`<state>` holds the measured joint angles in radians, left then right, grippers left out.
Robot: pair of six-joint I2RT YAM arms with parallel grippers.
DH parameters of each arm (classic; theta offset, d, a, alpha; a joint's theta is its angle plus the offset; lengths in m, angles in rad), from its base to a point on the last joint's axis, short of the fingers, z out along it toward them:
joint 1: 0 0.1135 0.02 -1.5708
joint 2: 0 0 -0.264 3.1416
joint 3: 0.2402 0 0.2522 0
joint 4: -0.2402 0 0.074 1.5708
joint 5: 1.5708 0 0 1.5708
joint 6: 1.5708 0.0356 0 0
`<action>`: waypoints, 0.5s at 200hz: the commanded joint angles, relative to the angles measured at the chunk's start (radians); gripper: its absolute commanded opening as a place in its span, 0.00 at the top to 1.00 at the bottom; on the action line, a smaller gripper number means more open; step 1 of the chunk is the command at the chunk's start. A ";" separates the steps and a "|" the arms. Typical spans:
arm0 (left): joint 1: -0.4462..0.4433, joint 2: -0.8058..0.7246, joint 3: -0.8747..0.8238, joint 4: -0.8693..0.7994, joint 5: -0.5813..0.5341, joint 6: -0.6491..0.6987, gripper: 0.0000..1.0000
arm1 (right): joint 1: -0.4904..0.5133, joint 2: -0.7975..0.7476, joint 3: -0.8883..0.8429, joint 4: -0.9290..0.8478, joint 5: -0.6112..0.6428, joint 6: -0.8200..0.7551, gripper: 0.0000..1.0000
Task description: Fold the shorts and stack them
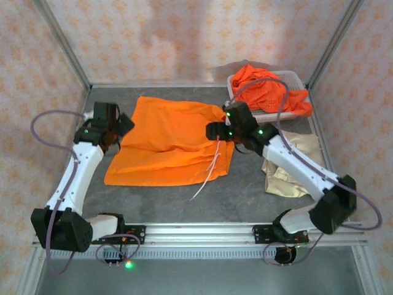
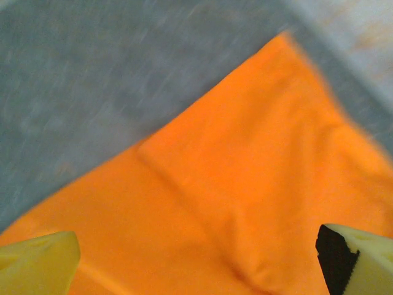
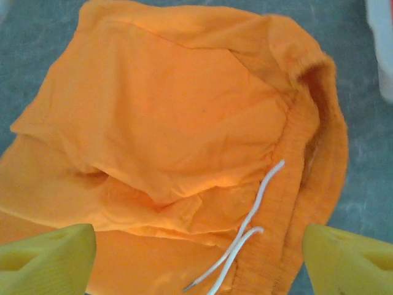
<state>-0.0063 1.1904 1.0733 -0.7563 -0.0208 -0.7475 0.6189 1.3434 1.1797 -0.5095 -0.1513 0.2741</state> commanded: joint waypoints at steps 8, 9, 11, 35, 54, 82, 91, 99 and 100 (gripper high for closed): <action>0.012 -0.142 -0.208 -0.052 -0.006 -0.157 0.00 | -0.006 -0.123 -0.222 0.162 0.020 0.271 0.12; 0.012 -0.147 -0.216 -0.054 -0.007 -0.161 0.00 | -0.006 -0.128 -0.228 0.163 0.021 0.277 0.11; 0.014 -0.157 -0.229 -0.055 -0.010 -0.168 0.00 | -0.006 -0.137 -0.244 0.169 0.023 0.292 0.11; 0.020 -0.261 -0.348 -0.070 -0.004 -0.248 0.00 | -0.007 -0.219 -0.403 0.242 0.032 0.445 0.10; 0.022 -0.295 -0.418 -0.061 0.007 -0.306 0.00 | -0.007 -0.240 -0.481 0.271 0.039 0.526 0.10; 0.038 -0.259 -0.480 -0.010 0.033 -0.349 0.00 | -0.007 -0.245 -0.558 0.322 0.043 0.654 0.13; 0.043 -0.235 -0.490 0.010 0.045 -0.351 0.00 | -0.006 -0.241 -0.572 0.326 0.047 0.695 0.16; 0.047 -0.214 -0.496 0.024 0.049 -0.351 0.01 | -0.007 -0.238 -0.582 0.327 0.048 0.722 0.17; 0.047 -0.214 -0.496 0.027 0.049 -0.351 0.02 | -0.007 -0.238 -0.582 0.329 0.047 0.725 0.17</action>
<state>0.0261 0.9325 0.6010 -0.7891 0.0139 -1.0424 0.6125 1.1206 0.6254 -0.2512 -0.1425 0.8349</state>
